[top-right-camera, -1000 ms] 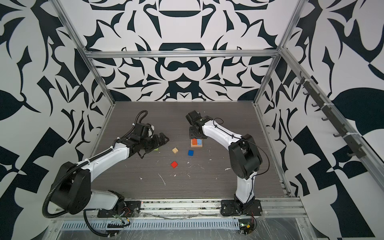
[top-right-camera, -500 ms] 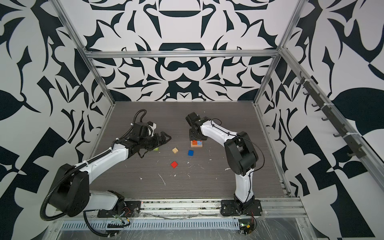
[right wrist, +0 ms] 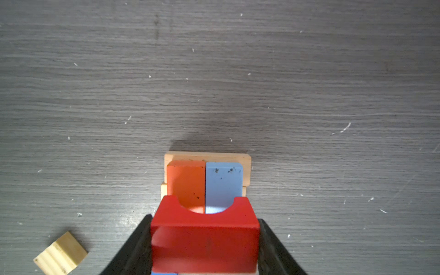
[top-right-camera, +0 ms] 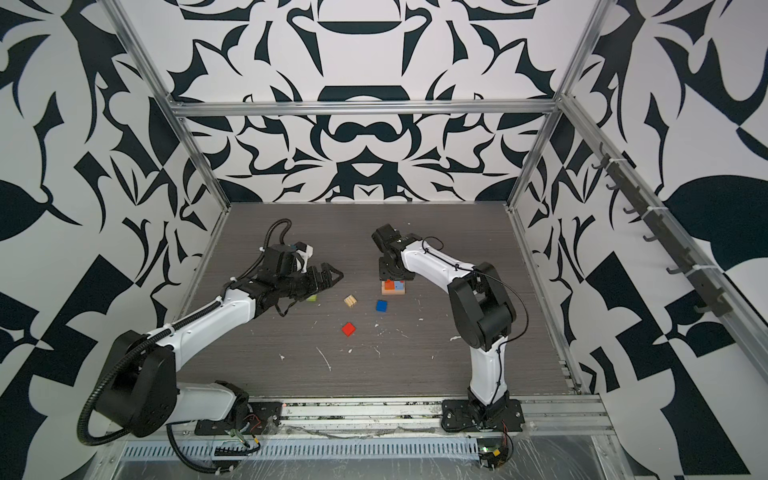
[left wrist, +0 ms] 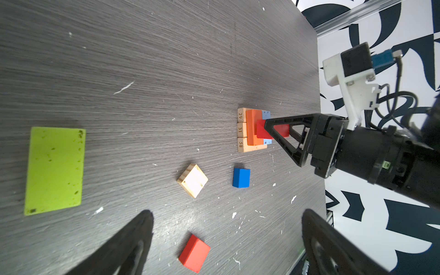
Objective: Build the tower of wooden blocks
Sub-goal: 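Lower the red arch block onto the blue and orange-red blocks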
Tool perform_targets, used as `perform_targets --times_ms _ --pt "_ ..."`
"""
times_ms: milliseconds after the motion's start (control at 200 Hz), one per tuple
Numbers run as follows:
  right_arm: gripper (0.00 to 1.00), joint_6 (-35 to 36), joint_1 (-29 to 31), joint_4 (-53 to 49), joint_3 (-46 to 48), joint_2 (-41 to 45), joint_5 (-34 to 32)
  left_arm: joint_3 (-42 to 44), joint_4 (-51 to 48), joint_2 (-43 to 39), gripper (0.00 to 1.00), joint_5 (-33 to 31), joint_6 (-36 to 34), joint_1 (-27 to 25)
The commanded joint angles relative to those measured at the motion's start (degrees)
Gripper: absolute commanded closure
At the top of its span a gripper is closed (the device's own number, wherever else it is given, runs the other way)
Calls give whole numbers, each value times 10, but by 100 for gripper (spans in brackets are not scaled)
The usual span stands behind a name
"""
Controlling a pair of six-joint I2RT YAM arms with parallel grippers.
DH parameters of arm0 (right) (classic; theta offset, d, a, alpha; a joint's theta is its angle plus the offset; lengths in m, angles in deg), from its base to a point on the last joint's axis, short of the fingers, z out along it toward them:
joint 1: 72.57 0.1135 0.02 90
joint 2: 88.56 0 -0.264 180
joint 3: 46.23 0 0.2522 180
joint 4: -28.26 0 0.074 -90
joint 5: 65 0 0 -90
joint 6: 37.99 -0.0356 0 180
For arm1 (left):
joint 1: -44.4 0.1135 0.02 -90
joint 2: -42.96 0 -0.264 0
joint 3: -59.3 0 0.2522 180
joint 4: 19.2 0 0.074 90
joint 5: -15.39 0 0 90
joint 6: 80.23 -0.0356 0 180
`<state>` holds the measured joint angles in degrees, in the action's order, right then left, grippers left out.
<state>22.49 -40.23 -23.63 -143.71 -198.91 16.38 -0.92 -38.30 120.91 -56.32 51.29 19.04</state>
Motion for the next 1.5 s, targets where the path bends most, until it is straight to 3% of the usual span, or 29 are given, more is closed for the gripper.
perform_targets --times_ms 0,960,1494 --pt "51 8 -2 8 -15 -1 -8 9 6 -12 0 6 -7 0" --pt "49 14 -6 11 -25 -22 -11 12 4 -14 1 4 -7 0" --pt "37 17 -5 9 -22 -23 -10 10 4 -12 0 5 -7 0"
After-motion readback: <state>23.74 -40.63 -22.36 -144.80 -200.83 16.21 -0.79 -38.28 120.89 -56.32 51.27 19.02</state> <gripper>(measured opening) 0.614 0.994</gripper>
